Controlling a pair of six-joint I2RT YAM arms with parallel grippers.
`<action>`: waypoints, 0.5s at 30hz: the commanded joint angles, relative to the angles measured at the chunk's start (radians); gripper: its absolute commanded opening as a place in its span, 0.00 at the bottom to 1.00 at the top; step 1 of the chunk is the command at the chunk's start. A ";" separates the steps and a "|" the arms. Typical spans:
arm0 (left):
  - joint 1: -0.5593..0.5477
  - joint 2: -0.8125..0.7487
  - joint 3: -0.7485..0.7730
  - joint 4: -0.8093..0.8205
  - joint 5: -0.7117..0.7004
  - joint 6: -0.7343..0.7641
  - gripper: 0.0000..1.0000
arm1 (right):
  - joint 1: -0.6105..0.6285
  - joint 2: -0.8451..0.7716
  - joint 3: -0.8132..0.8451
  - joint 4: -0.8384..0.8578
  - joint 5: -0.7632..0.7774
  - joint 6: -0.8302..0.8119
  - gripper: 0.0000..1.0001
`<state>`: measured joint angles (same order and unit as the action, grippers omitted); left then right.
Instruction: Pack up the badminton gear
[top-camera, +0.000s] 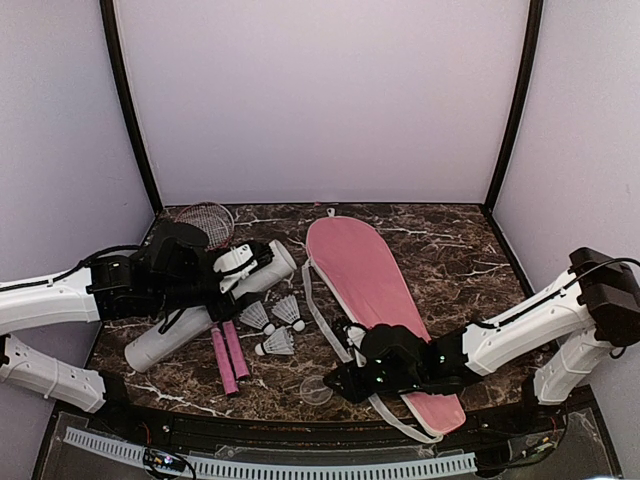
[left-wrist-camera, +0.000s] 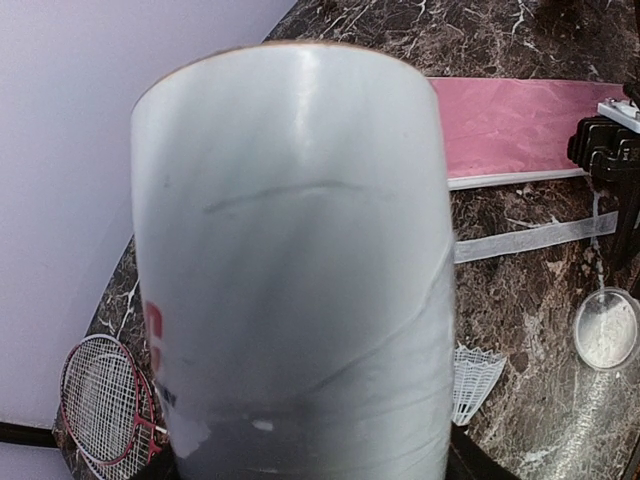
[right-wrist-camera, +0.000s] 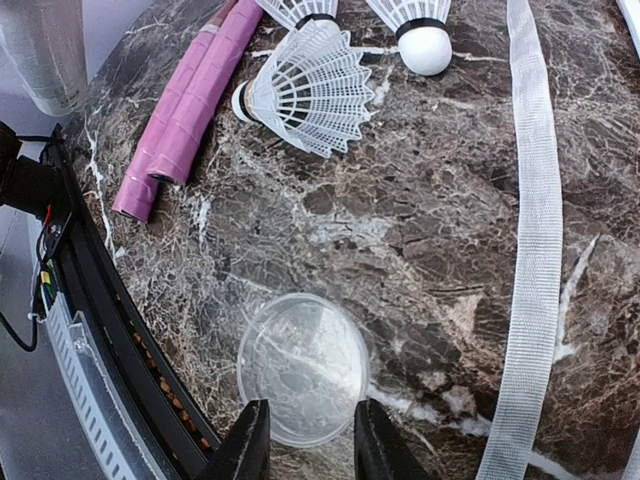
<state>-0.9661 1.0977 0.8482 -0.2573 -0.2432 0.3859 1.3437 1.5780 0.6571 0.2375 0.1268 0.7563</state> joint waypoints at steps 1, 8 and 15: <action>0.003 -0.014 0.000 -0.002 -0.005 0.009 0.63 | 0.007 -0.004 0.013 0.082 0.032 -0.002 0.30; 0.003 -0.020 -0.002 -0.002 -0.001 0.010 0.63 | -0.015 0.094 0.071 0.230 0.011 -0.010 0.34; 0.003 -0.022 -0.001 -0.004 0.009 0.008 0.63 | -0.073 0.197 0.124 0.371 -0.069 -0.025 0.37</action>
<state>-0.9661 1.0973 0.8482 -0.2588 -0.2436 0.3862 1.3033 1.7336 0.7406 0.4637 0.1081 0.7502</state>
